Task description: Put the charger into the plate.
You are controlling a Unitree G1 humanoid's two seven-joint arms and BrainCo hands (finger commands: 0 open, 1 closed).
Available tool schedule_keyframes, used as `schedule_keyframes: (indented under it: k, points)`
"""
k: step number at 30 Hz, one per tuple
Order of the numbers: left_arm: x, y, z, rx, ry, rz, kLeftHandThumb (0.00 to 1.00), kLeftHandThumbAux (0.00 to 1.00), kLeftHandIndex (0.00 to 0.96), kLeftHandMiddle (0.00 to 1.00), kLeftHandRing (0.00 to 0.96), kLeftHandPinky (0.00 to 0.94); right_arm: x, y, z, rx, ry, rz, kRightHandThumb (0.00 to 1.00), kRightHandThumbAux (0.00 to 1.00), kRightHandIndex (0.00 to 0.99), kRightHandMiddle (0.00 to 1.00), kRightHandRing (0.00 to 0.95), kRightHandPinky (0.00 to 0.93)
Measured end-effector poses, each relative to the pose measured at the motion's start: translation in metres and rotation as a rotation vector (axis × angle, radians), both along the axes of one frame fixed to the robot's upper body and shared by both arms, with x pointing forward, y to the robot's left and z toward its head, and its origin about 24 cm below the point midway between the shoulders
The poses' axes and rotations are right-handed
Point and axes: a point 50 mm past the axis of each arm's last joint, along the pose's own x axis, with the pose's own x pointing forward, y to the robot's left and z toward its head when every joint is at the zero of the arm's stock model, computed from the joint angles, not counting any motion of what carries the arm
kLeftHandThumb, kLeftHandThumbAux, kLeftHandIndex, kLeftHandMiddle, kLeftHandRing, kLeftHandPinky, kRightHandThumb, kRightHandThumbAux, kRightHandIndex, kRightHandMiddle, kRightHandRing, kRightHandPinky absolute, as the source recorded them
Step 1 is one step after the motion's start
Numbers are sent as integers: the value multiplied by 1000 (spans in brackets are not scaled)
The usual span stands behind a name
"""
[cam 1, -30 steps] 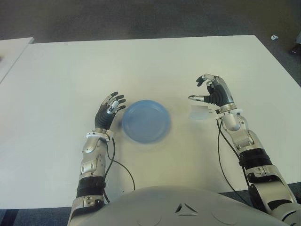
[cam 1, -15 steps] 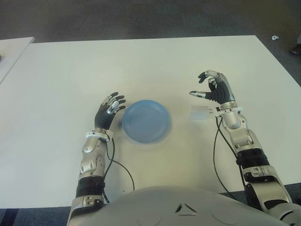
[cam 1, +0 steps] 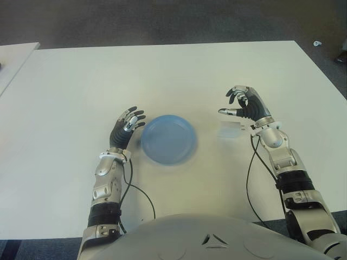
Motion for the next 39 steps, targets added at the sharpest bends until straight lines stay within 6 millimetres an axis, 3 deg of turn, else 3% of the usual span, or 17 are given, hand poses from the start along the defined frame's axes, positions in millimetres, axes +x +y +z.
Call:
schedule_keyframes:
  k: [11,19,23,26,28,34,39]
  points:
    - [1,-1,0,-3,0,-3,20,594,213,295,308,331,-1,-10,1,-217,76,117,705,707,414,555,578,528]
    - [1,-2,0,-12,1,-3,15,596,211,289,306,327,-1,-15,2,-284,101,128,701,712,411,478,504,481]
    - [1,-2,-1,-12,3,-4,17,595,211,286,302,322,-3,-17,4,-335,92,130,561,569,239,356,359,327]
    - [1,-2,-1,-12,3,-4,18,594,210,287,302,323,-5,-19,6,-389,77,130,410,480,113,143,120,103]
    - [1,-2,-1,-12,3,-6,17,595,211,288,303,325,-7,-21,7,-446,61,128,362,445,64,76,61,52]
    - [0,-2,-1,-12,5,-5,18,598,209,287,304,322,-14,-30,4,-569,50,99,283,329,6,8,6,5]
    - [0,-2,-1,-12,5,-6,33,594,202,277,297,312,-18,-33,-1,-624,67,50,273,245,1,1,0,0]
